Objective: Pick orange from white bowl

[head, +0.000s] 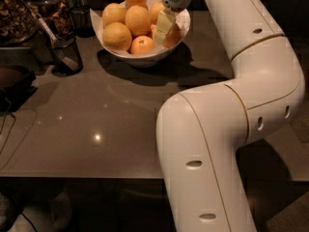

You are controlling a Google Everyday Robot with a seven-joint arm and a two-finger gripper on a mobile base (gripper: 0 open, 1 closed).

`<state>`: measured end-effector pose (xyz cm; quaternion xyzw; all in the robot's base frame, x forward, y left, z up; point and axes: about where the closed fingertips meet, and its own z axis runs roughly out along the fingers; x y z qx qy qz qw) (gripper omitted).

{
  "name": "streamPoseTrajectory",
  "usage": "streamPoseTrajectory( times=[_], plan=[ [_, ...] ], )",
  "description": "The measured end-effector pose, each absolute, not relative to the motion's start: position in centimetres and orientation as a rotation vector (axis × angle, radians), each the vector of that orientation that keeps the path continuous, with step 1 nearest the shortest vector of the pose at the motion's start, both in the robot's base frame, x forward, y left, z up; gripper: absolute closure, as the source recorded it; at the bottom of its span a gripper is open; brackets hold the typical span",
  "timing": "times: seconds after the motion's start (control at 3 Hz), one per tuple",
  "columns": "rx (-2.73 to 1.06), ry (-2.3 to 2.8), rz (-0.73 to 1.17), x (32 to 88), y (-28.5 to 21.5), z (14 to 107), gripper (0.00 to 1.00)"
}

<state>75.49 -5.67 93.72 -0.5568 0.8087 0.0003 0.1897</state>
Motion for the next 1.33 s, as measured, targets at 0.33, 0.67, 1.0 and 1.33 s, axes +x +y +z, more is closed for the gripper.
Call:
streamPoseTrajectory(
  times=[0.33, 0.67, 1.0, 1.33],
  plan=[
    [-1.572, 2.290, 0.011, 75.6, -5.7, 92.8, 0.14],
    [-1.577, 2.306, 0.019, 75.7, -5.6, 91.9, 0.13],
    [-1.588, 2.296, -0.018, 76.2, -5.8, 91.9, 0.32],
    [-1.631, 2.232, -0.089, 76.3, -5.2, 93.8, 0.55]
  ],
)
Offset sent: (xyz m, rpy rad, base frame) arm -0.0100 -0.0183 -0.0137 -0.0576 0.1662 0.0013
